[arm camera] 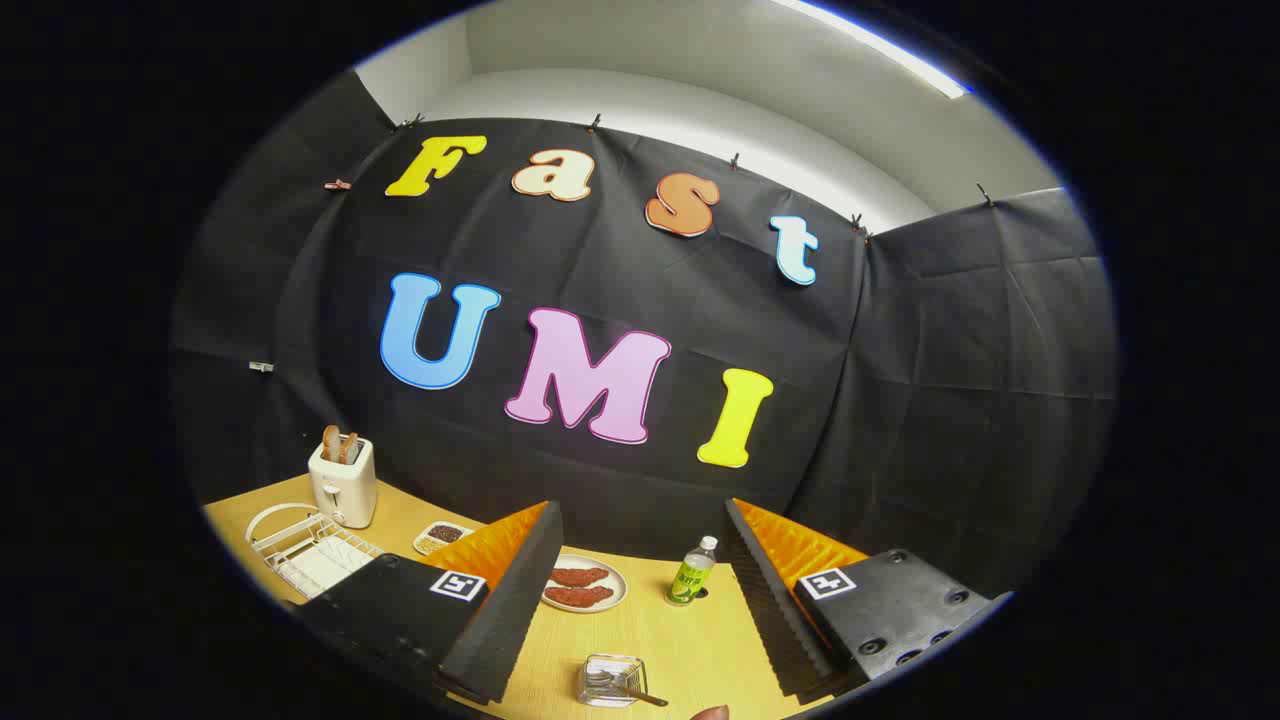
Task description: Take the plate from the dish rack, then take the spoon from the basket and place it into the plate.
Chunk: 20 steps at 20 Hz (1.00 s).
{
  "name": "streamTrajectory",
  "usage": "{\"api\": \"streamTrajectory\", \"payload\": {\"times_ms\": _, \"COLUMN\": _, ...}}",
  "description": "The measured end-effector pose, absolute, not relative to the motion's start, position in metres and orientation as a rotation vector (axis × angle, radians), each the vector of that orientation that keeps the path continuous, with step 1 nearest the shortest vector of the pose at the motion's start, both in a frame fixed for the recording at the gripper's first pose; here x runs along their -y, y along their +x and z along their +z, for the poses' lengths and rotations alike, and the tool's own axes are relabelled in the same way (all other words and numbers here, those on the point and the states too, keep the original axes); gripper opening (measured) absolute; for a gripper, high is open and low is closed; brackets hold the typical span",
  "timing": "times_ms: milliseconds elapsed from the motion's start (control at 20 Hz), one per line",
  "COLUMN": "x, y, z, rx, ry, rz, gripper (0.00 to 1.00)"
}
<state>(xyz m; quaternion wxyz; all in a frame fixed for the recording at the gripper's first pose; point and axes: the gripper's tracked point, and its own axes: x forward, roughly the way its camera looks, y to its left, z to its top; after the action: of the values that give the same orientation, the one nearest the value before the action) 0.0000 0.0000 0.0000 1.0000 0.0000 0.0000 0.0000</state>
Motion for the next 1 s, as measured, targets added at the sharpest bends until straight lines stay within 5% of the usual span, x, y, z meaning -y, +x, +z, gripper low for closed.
{"api": "streamTrajectory", "payload": {"times_ms": 1000, "x": -0.016, "y": 0.01, "z": -0.004, "rx": -0.024, "ry": 0.001, "rz": 0.012, "gripper": 0.97}}
